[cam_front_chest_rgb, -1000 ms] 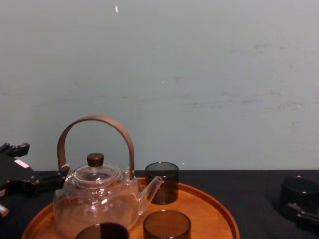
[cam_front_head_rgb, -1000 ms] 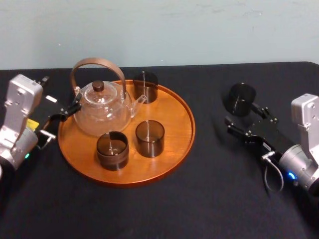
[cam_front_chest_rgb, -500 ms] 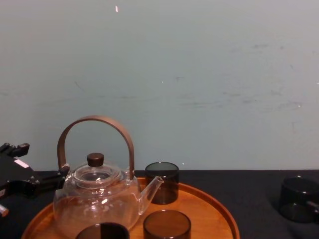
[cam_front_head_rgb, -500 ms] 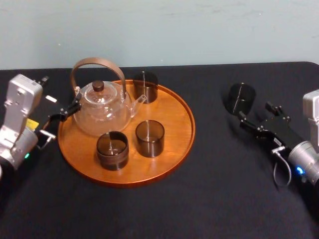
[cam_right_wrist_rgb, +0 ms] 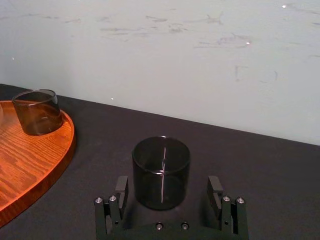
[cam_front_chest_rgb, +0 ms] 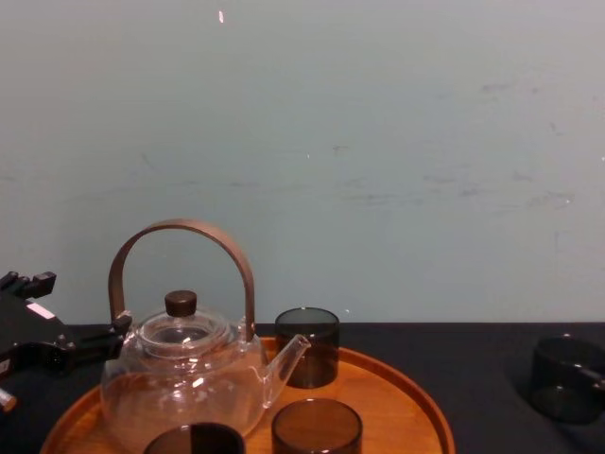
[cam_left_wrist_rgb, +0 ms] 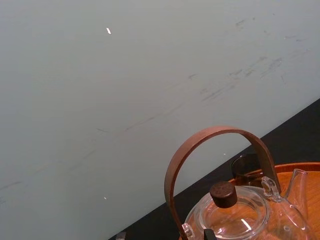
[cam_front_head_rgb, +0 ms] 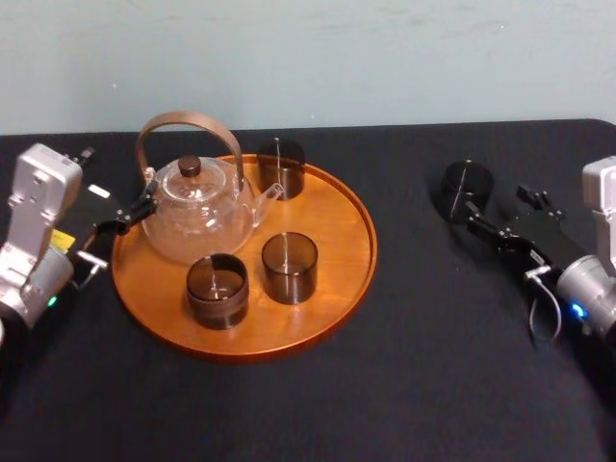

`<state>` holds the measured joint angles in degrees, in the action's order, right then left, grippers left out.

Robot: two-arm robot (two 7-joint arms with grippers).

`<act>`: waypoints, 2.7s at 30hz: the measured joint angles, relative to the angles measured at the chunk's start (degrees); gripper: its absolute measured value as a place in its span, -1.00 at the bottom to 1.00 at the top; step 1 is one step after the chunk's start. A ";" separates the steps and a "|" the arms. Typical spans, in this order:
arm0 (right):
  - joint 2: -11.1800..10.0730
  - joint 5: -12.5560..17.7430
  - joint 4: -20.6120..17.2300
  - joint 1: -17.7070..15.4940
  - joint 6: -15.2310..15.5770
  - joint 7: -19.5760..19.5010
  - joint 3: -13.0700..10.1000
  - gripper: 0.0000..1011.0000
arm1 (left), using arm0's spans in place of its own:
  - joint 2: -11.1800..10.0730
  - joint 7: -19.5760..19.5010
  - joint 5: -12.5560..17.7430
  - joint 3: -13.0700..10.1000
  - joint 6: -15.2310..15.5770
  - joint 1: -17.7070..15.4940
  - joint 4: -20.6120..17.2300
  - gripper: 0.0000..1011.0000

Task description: Pick up the glass from the table and place it on the tray.

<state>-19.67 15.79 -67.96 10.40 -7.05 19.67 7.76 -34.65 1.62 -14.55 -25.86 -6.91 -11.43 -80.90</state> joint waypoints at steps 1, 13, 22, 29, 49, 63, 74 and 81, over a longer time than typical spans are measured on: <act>0.06 -0.18 0.30 0.27 -0.04 0.10 0.12 0.98 | 0.00 0.00 0.00 0.00 0.00 0.00 0.00 1.00; 1.51 -1.28 6.86 5.28 -1.49 2.09 1.64 0.98 | 0.00 0.00 0.00 0.00 0.00 0.00 0.00 1.00; 2.39 -1.05 11.04 8.11 -2.29 3.26 2.08 0.98 | 0.00 0.00 0.00 0.00 0.00 0.00 0.00 1.00; 2.78 -0.97 13.21 9.66 -2.81 3.57 2.18 0.98 | 0.00 0.00 0.00 0.00 0.00 0.00 0.00 1.00; 4.45 -1.65 20.97 14.89 -4.46 4.31 2.59 0.98 | 0.00 0.00 0.00 0.00 0.00 0.00 0.00 1.00; 5.26 -1.41 24.49 17.00 -5.17 5.20 2.49 0.98 | 0.00 0.00 0.00 0.00 0.00 0.00 0.00 1.00; 5.18 -1.35 24.19 16.83 -5.10 5.23 2.48 0.98 | 0.00 0.00 0.00 0.00 0.00 0.00 0.00 1.00; 5.15 -1.31 24.10 16.78 -5.07 5.25 2.49 0.88 | 0.00 0.00 0.00 0.00 0.00 0.00 0.00 1.00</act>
<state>-14.52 14.48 -43.86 27.18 -12.12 24.92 10.25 -34.65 1.62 -14.55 -25.86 -6.91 -11.43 -80.90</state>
